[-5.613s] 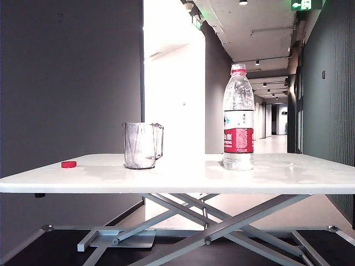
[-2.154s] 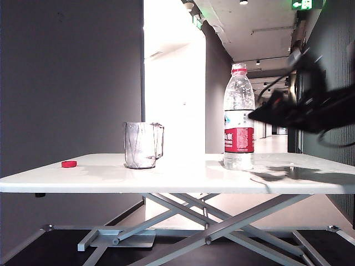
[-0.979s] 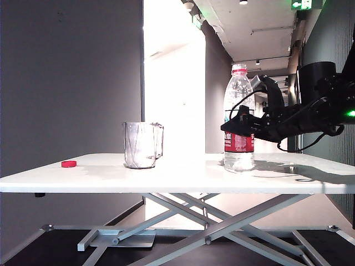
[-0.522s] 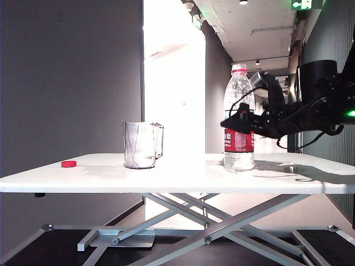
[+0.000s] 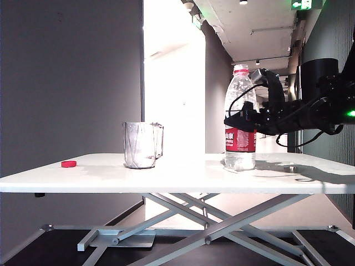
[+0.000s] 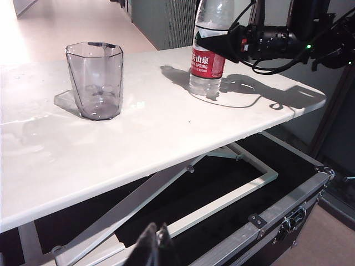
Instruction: Pick up the mineral water bottle on the table and pour water into the mug until it's half full.
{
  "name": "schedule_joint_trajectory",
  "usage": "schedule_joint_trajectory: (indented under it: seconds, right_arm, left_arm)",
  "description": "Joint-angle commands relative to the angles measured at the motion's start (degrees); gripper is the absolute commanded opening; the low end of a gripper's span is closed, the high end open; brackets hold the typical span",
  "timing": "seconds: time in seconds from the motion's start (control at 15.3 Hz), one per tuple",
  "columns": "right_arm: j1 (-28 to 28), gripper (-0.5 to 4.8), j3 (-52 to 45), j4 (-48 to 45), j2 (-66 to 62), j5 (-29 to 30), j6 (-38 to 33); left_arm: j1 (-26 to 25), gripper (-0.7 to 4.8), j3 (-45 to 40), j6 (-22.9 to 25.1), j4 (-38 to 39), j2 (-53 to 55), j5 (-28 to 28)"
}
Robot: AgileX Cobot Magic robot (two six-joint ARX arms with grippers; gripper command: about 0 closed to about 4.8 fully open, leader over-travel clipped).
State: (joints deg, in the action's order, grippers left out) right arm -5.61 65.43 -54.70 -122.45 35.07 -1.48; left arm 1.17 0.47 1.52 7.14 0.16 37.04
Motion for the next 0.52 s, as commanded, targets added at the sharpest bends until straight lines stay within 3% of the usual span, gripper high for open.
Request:
schedule_joint_trajectory:
  seconds: [0.07, 0.33, 0.52]
  right_arm:
    - [0.02, 1.75, 0.11, -0.85, 0.50, 1.11, -0.22]
    - [0.02, 1.74, 0.11, 0.37, 1.44, 2.58, -0.24]
    - [-0.22, 1.45, 1.75, 10.75, 4.94, 2.34, 1.86]
  left_arm:
    - [0.07, -0.05, 0.11, 0.20, -0.09, 0.04, 0.26]
    - [0.07, -0.05, 0.11, 0.17, -0.11, 0.04, 0.26]
    - [0.07, -0.05, 0.11, 0.20, -0.11, 0.04, 0.26]
